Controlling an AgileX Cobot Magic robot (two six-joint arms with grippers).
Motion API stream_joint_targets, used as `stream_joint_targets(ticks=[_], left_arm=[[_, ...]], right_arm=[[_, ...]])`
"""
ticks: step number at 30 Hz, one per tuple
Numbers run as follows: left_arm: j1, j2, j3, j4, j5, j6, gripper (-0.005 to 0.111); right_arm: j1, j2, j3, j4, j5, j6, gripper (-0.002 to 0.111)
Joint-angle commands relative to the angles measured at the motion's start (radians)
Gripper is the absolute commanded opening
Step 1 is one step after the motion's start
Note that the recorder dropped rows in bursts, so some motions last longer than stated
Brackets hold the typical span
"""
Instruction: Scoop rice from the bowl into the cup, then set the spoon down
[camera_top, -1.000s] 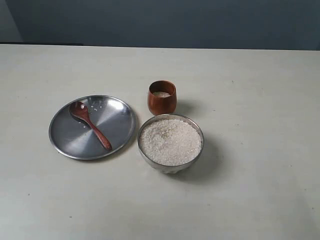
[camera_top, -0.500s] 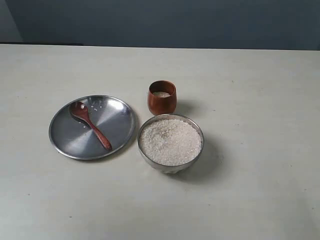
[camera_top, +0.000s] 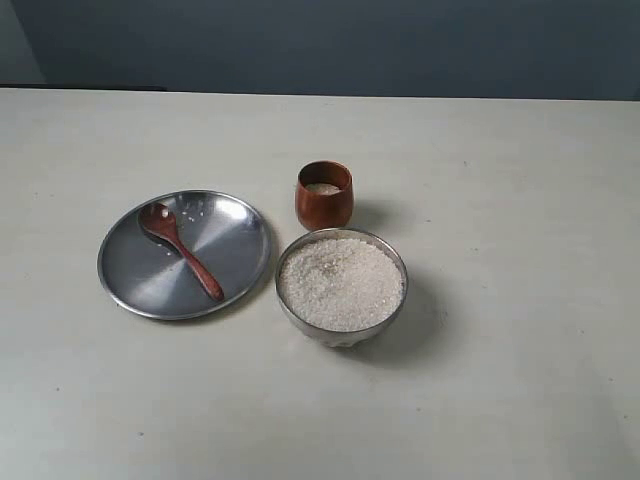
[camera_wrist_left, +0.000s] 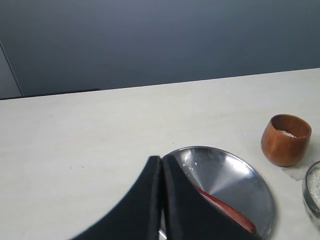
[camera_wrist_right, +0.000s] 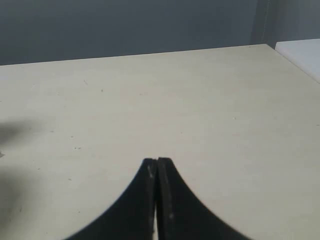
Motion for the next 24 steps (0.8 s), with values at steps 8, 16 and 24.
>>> stream_joint_targets(ticks=[8, 16, 24], left_arm=[[-0.003, -0.14, 0.044, 0.085, 0.062, -0.008, 0.0], [-0.003, -0.318, 0.176, 0.092, -0.038, -0.008, 0.0], [-0.003, -0.439, 0.291, 0.1, -0.094, -0.008, 0.0]], right_arm=[[0.003, -0.005, 0.002, 0.0, -0.012, -0.008, 0.0], [0.003, -0.005, 0.002, 0.0, -0.012, -0.008, 0.0], [0.003, -0.005, 0.002, 0.0, -0.012, -0.008, 0.0]])
